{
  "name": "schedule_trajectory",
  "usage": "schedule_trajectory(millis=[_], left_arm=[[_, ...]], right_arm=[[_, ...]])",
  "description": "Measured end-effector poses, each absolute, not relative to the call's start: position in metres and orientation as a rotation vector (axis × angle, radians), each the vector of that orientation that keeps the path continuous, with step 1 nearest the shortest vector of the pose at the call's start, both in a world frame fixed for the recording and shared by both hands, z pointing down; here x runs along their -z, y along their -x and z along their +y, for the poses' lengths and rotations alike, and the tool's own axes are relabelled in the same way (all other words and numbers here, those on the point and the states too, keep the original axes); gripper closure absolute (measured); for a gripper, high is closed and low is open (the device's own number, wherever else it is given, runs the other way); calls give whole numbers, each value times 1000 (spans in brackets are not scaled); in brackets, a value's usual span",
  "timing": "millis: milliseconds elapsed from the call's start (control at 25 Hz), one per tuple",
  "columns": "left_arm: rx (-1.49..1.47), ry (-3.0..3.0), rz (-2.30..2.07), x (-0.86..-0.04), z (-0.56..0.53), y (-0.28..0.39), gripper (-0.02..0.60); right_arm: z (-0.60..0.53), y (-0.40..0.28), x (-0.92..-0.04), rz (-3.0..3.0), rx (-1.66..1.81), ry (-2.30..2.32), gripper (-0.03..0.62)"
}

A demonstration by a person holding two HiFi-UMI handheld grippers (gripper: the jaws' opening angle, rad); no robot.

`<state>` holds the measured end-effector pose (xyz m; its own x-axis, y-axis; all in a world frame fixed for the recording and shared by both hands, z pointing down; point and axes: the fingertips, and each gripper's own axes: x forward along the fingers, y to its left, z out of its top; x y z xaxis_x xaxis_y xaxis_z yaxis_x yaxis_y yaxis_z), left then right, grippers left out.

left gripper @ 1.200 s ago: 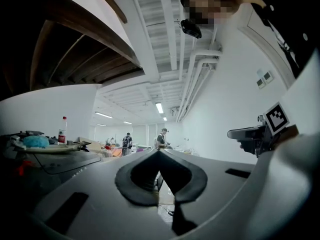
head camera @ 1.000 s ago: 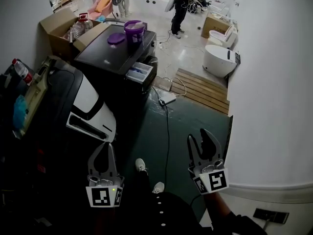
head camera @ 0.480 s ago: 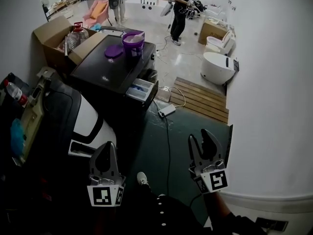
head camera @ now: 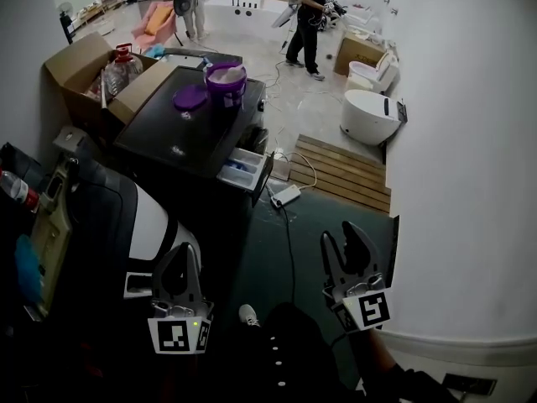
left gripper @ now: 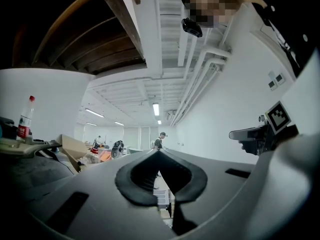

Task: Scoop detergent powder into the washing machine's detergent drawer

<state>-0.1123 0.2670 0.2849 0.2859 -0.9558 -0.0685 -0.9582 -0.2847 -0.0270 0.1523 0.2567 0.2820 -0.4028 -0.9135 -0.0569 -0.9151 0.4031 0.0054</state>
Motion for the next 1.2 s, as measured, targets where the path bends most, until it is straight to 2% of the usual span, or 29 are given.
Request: schedule_trajectory(millis=[800,1200], left_arm=[[-37,2412,1896,-288,104,64,568],[-9,2343,1985,-292,56,43,568]], right_arm=[[76,-193,-283,2606,-60,1624,425],[14,-217,-291,2646,-26,1522,425]])
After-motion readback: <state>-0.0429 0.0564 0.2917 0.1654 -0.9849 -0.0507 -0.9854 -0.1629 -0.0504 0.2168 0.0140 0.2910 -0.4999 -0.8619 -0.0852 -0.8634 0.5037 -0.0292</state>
